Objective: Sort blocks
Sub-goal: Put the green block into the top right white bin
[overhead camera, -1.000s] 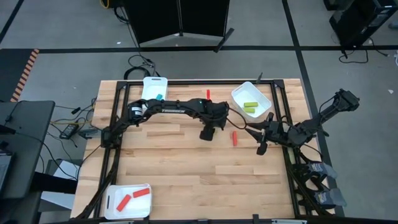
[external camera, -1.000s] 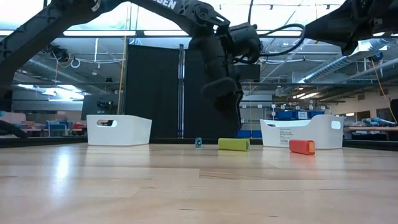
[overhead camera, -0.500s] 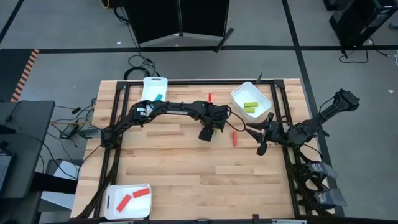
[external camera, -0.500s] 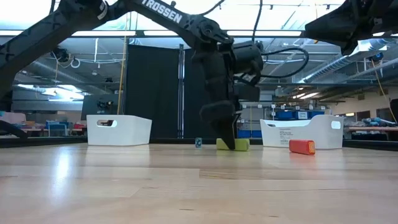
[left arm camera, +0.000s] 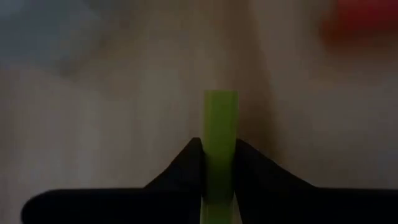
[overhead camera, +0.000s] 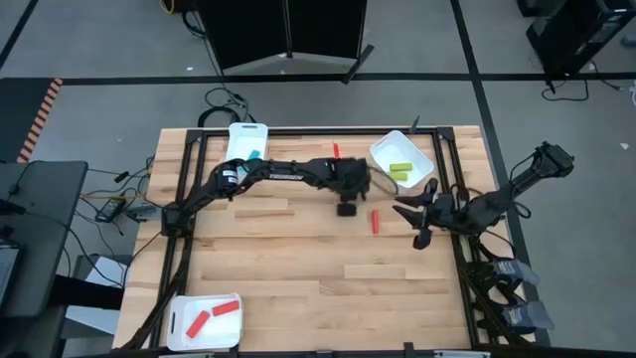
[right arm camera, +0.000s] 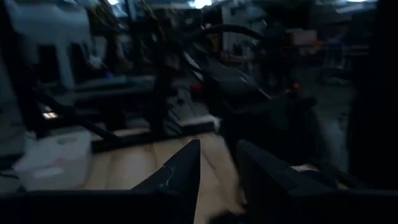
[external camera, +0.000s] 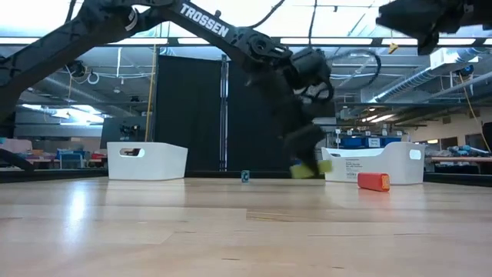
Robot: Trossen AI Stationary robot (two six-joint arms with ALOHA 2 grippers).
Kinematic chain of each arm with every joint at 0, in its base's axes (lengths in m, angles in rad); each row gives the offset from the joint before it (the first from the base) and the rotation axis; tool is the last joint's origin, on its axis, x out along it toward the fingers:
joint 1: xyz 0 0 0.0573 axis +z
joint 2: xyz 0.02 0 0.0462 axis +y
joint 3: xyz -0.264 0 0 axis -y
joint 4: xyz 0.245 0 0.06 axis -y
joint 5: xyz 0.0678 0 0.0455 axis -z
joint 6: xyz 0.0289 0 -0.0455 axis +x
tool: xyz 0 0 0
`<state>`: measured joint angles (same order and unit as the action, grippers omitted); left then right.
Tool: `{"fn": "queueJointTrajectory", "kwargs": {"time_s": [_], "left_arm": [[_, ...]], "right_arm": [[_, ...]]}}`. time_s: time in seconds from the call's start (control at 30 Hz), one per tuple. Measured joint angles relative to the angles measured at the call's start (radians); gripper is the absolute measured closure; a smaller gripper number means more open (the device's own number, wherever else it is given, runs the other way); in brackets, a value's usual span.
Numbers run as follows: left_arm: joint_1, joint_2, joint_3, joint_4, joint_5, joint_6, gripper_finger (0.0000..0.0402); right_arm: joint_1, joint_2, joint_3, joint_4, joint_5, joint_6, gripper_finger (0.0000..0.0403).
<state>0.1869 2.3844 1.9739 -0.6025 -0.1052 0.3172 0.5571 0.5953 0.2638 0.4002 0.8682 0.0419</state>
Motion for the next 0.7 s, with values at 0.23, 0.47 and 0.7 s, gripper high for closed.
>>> {"fn": "queueJointTrajectory", "kwargs": {"time_s": [0.23,0.47,0.7], "left_arm": [[0.048,-0.005,0.053,0.449,-0.016,-0.205,0.0337],[0.126,0.043,0.054,0.780,0.052,-0.441,0.0337],[0.151,0.175,0.170,0.792,0.117,-0.568,0.0337]], "right_arm": [[0.000,0.000,0.000,0.179,-0.089,-0.125,0.0285],[0.000,0.000,0.000,0.212,-0.093,-0.170,0.0285],[0.000,0.002,0.000,0.213,-0.097,-0.176,0.0285]]}}
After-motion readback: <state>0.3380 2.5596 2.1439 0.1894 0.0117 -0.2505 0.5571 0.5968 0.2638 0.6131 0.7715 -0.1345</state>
